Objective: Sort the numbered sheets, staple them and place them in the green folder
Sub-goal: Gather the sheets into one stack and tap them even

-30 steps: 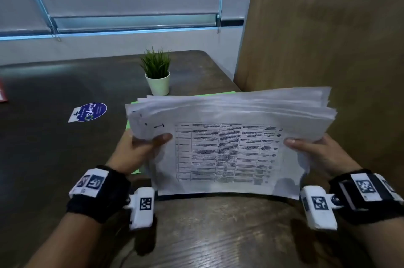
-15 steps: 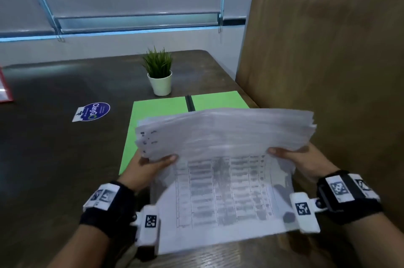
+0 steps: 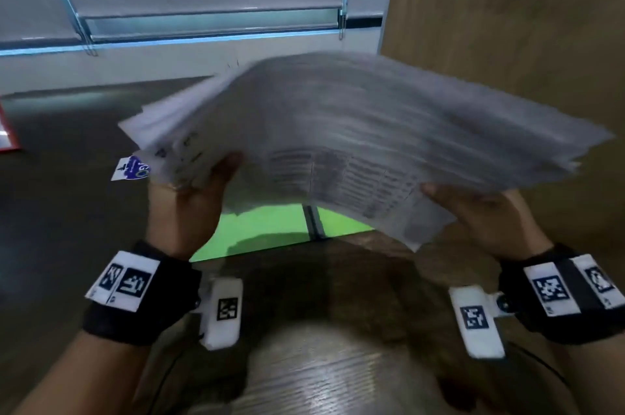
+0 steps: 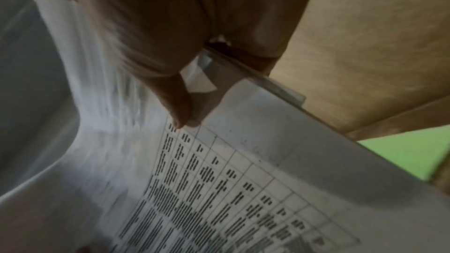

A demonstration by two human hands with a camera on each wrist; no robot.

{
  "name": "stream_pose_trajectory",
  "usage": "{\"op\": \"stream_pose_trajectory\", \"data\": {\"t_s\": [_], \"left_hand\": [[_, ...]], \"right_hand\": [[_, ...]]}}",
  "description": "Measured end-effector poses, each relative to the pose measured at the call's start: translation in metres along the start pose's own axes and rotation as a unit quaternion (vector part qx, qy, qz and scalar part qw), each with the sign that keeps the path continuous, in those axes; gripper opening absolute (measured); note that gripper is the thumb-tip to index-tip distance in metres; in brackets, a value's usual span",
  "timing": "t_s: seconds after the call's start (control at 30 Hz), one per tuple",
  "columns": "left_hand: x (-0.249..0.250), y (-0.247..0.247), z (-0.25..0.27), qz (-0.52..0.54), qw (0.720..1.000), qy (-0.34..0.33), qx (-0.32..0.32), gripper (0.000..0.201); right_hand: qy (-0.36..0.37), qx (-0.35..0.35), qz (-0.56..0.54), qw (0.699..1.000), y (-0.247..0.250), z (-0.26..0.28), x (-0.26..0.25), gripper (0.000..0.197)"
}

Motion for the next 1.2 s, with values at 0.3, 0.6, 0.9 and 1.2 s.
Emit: {"op": "stream_pose_trajectory", "data": {"t_s": [0.3, 0.6, 0.9, 1.2], "left_hand": [[-0.054, 0.020, 0.070, -0.010, 0.968, 0.222, -0.115, 0.034], [-0.054, 0.021, 0.044, 0.067, 0.947, 0.288, -0.126, 0.049], [-0.046, 0.016, 0.040, 0.093, 0.938, 0.316, -0.111, 0.043], [-0.060, 0.012, 0.051, 0.125, 0.924, 0.341, -0.122, 0.047]], "right_hand": [[-0.086, -0.098, 0.008, 0.991, -0.006, 0.008, 0.062, 0.040], [-0.115, -0.101, -0.055, 0.987, 0.005, 0.004, 0.055, 0.046], [-0.117, -0.109, -0.086, 0.983, -0.001, -0.001, 0.048, 0.044], [-0.129, -0.100, -0.097, 0.982, -0.011, 0.004, 0.056, 0.049]]}}
Point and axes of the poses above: each hand's wrist, its own z-axis away from the middle knuckle, its own y-axis out of the back of the hand, x = y × z, the point moved 2 cm from there along -z, towards the middle knuckle, and after that the axes turned 14 degrees about x, right-handed, at the moved point
